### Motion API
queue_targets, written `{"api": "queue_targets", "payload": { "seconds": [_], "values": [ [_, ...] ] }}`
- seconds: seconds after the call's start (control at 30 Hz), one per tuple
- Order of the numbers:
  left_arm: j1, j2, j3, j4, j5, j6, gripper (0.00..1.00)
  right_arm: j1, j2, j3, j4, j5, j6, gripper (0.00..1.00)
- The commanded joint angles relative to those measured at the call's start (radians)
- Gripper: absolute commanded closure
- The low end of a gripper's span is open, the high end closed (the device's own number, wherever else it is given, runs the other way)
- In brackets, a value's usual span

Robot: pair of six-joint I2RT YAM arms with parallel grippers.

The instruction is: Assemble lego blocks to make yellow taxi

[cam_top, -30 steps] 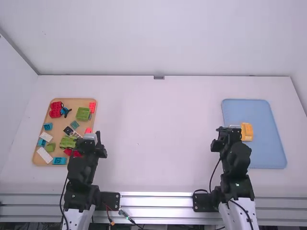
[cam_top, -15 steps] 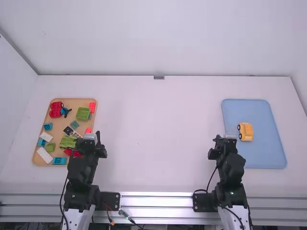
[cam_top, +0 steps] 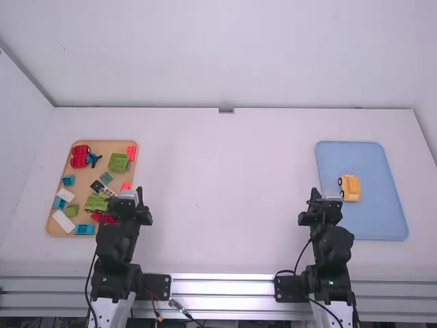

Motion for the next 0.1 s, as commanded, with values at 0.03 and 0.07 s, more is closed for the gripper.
{"api": "queue_targets", "payload": {
  "seconds": [0.03,0.07],
  "values": [
    [0.004,-0.009,-0.011,-0.002,-0.002,0.001,1.0,0.002,-0.029,-0.012,-0.005,0.002,0.006,1.0],
    [0.004,-0.009,-0.011,-0.002,-0.002,0.001,1.0,0.002,-0.029,-0.012,-0.005,0.002,0.006,1.0]
  ]
}}
